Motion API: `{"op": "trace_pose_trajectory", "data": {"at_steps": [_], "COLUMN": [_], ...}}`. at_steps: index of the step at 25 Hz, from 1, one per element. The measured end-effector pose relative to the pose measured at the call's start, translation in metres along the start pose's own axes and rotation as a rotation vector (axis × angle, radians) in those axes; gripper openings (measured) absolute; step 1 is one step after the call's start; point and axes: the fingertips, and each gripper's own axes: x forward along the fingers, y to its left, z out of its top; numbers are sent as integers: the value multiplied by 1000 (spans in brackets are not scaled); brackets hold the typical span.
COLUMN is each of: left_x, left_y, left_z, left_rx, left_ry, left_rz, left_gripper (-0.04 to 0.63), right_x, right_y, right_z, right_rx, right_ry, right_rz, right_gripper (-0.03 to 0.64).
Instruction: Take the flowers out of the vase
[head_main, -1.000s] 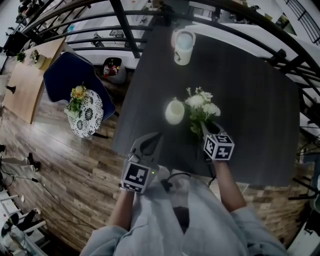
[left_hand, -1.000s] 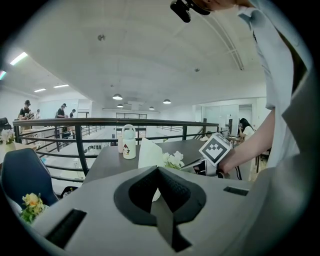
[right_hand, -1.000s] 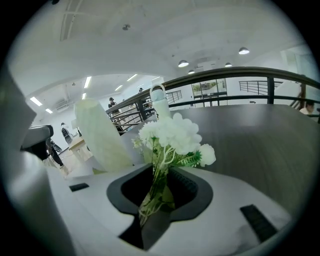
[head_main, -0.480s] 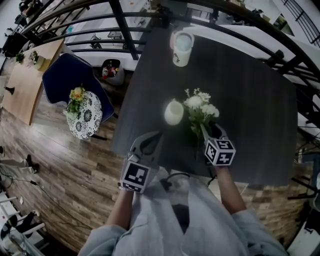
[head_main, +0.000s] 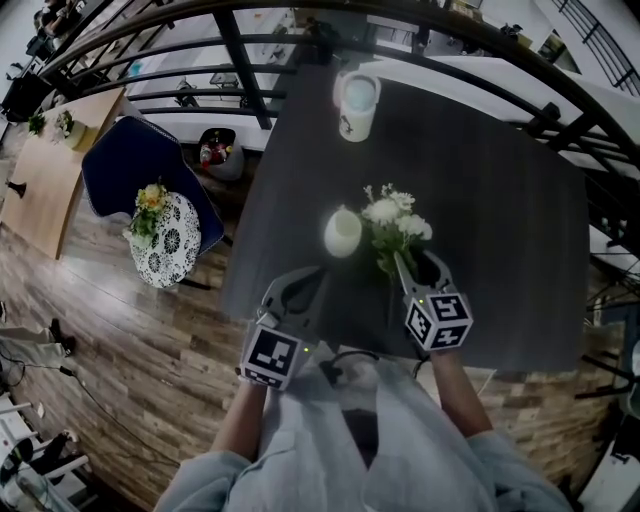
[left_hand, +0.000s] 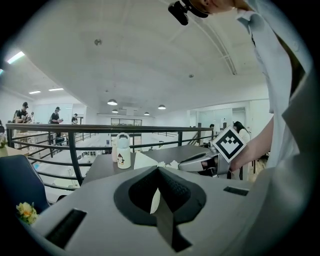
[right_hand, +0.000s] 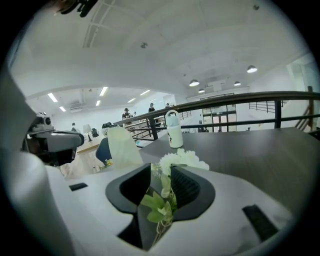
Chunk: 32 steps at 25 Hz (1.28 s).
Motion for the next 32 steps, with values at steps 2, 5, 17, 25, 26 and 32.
{"op": "trace_pose_trajectory", "data": {"at_steps": [2, 5, 17, 25, 26, 32], "left_x": [0, -1, -8, -9, -10, -16], "left_y": [1, 3, 19, 11, 11, 10], "left_z": [3, 6, 39, 69, 72, 87], "left_rx": [6, 8, 8, 52, 52, 41], "left_ry": [-7, -14, -64, -118, -125, -166], "left_rz": [-4, -3, 38, 7, 6, 4], "left_gripper": [-9, -9, -9, -9, -9, -9], "right_x": [-4, -9, -29, -43, -45, -55], "right_y": [7, 17, 57, 80, 82, 92], "right_z": [12, 29, 77, 111, 115, 137], "right_rx": [-28, -36, -82, -133, -137, -161], "right_ry": [-29, -71, -181, -259, -271, -321], "right_rz": [13, 38, 154, 198, 200, 202], "right_gripper": [105, 29, 2, 0, 0, 0]}}
